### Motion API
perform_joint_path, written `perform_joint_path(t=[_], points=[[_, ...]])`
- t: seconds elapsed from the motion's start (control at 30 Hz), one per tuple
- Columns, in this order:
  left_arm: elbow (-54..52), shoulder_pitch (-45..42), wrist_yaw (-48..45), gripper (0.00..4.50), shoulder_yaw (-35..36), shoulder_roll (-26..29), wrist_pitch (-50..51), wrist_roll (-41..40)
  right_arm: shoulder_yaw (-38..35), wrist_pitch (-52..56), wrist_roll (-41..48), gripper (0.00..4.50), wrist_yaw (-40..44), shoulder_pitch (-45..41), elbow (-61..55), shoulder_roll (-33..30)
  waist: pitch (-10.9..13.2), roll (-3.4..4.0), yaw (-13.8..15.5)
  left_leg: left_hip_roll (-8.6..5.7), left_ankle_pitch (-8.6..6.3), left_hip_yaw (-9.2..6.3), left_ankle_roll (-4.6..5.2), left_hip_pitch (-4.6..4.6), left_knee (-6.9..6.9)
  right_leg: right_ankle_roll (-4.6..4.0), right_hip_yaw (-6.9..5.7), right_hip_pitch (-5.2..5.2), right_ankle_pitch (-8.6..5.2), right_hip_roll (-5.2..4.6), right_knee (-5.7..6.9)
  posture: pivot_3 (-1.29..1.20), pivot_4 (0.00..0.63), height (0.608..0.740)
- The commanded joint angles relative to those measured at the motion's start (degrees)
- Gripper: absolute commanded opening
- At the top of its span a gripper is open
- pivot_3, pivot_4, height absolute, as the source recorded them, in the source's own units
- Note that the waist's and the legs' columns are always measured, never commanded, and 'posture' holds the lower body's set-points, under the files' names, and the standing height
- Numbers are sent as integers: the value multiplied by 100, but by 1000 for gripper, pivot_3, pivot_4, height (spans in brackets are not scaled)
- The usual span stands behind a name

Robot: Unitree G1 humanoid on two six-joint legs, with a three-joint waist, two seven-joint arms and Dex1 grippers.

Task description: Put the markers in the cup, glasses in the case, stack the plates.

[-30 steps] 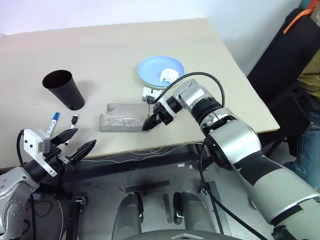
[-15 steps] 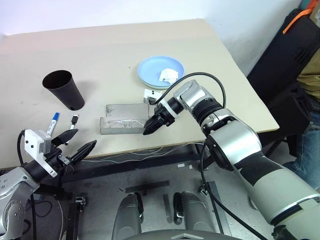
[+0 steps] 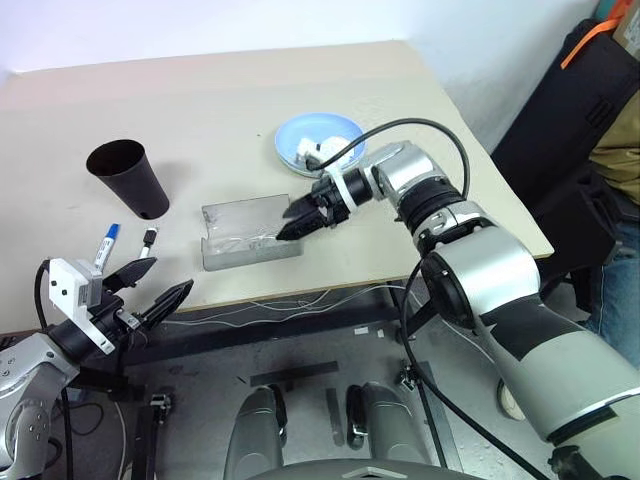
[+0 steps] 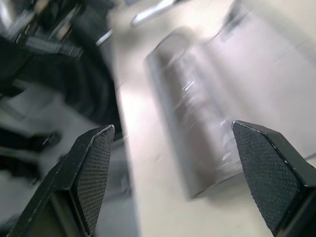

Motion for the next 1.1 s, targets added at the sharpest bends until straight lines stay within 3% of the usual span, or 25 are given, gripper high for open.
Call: perform_joint_path(t=[0.03, 0.2, 0.37, 0.47, 0.57, 1.1], points=[[-44, -44, 4, 4500, 83, 45, -3, -129, -192, -1, 199, 4024, -142, -86, -168, -3, 0, 0, 0, 0, 8, 2, 10, -6, 0, 3, 3, -7, 0, 1, -1, 0, 150, 706], [-25, -37, 13, 4500, 138, 128, 62, -153, -582, -1063, 399, 4024, -1645, 251, -472, 103, 0, 0, 2, 0, 10, 9, 12, -6, -8, 13, 7, -8, -6, 2, -8, 0, 150, 706], [-46, -68, 51, 4500, 36, 93, 27, -69, -849, -1645, 583, 4024, -2576, 493, -718, 182, 0, 1, 0, 0, 10, 8, 11, -4, -7, 13, 7, -7, -5, 3, -5, 0, 150, 706], [-19, -141, 98, 4500, -17, 33, 12, -73, -894, -1620, 665, 4024, -2795, 658, -879, 211, 0, 0, 7, 0, 10, 7, 11, -4, -7, 13, 7, -6, -5, 3, -5, 0, 150, 706], [68, -241, 96, 4500, -125, 23, -13, -22, -1056, -593, 909, 4024, -2816, 545, -691, 267, 0, 0, 7, 0, 11, 7, 12, -4, -6, 12, 7, -4, -5, 3, -5, 0, 150, 706], [289, -569, 8, 4500, -275, 65, -58, 56, -751, -1016, 376, 4024, -3222, 357, 186, 509, 0, 0, -6, 0, 11, 6, 13, -3, -7, 13, 8, -5, -5, 6, -4, 0, 150, 706]])
